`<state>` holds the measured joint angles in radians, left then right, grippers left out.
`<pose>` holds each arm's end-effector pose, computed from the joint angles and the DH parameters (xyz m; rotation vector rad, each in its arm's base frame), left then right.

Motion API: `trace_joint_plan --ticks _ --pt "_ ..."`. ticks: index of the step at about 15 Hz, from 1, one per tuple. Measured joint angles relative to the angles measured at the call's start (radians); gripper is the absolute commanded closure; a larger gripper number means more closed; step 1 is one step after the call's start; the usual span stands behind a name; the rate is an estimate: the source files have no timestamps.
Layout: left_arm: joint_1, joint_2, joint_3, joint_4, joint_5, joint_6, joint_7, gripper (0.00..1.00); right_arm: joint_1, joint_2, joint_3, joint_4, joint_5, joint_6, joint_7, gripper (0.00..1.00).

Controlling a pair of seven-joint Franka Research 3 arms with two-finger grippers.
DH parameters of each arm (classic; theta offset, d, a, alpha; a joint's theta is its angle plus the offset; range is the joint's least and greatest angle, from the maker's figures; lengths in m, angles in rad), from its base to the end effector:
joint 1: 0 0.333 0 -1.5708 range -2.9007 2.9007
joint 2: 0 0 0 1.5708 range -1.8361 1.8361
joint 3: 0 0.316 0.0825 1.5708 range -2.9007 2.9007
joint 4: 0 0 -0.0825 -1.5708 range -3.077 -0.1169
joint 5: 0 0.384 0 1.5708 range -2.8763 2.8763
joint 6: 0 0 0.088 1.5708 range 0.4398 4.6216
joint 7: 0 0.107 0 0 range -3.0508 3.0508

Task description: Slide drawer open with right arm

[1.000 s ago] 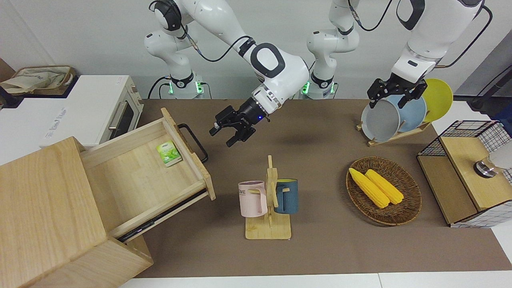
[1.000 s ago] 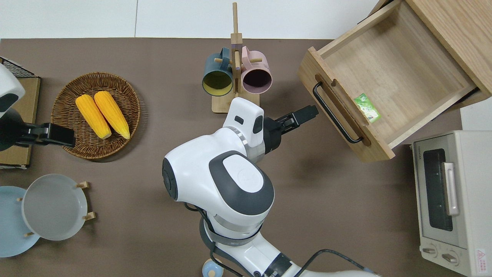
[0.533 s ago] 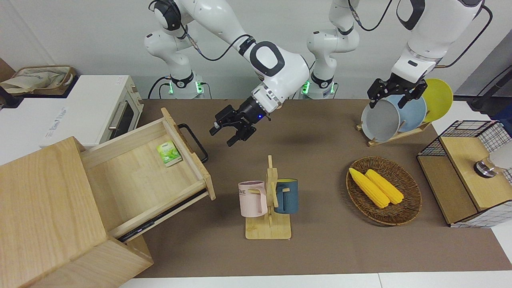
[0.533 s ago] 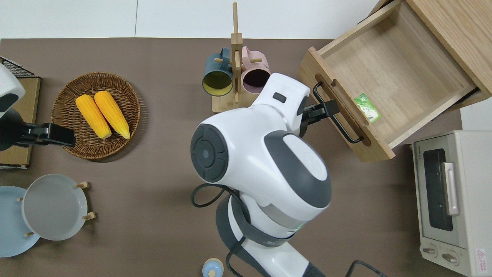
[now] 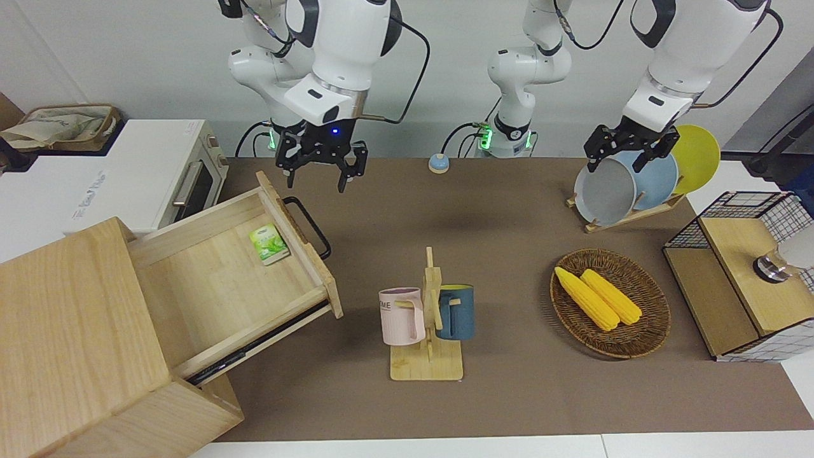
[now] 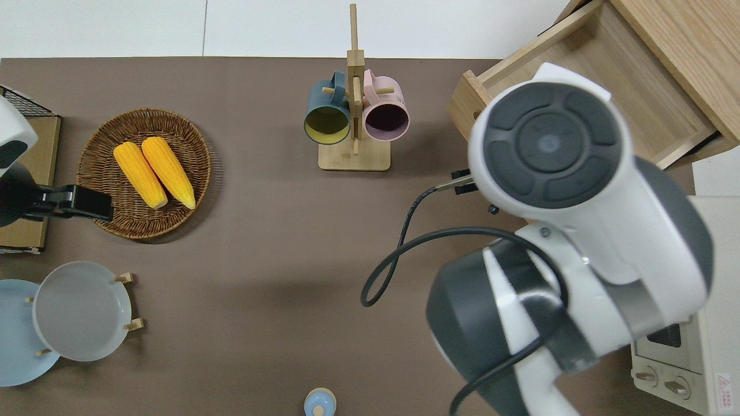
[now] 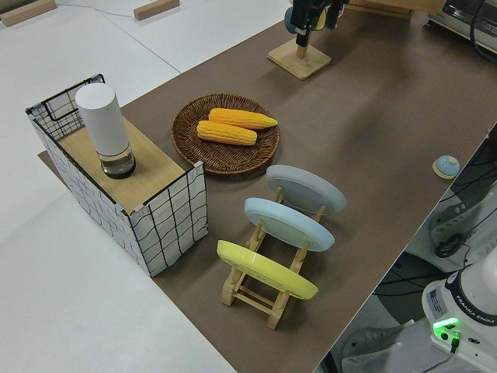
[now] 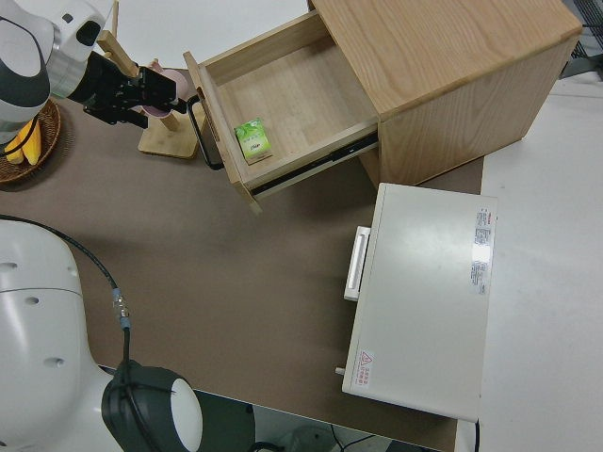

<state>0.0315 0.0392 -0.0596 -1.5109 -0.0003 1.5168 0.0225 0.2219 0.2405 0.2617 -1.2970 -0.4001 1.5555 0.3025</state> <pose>0.5612 -0.0151 0.6261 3.1376 -0.0794 -0.0522 0.5819 0.2327 0.6204 2.8209 0.2286 0.2167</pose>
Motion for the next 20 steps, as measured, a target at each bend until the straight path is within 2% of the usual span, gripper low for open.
trace_joint_plan --ticks 4,8,12,15,20 --pt "0.0 0.0 0.0 0.0 0.0 0.0 0.0 0.01 -0.118 -0.026 -0.007 0.0 0.172 0.017 -0.081 0.017" --pt "0.0 0.0 0.0 0.0 0.0 0.0 0.0 0.01 -0.24 -0.026 -0.012 -0.003 0.275 0.018 -0.151 0.017" --pt "0.0 0.0 0.0 0.0 0.0 0.0 0.0 0.01 -0.33 -0.026 -0.012 -0.014 0.366 0.019 -0.211 0.017" --pt "0.0 0.0 0.0 0.0 0.0 0.0 0.0 0.01 -0.36 -0.025 -0.012 -0.015 0.388 0.019 -0.234 0.017" --pt "0.0 0.0 0.0 0.0 0.0 0.0 0.0 0.01 -0.36 -0.025 -0.012 -0.025 0.378 0.019 -0.234 0.017"
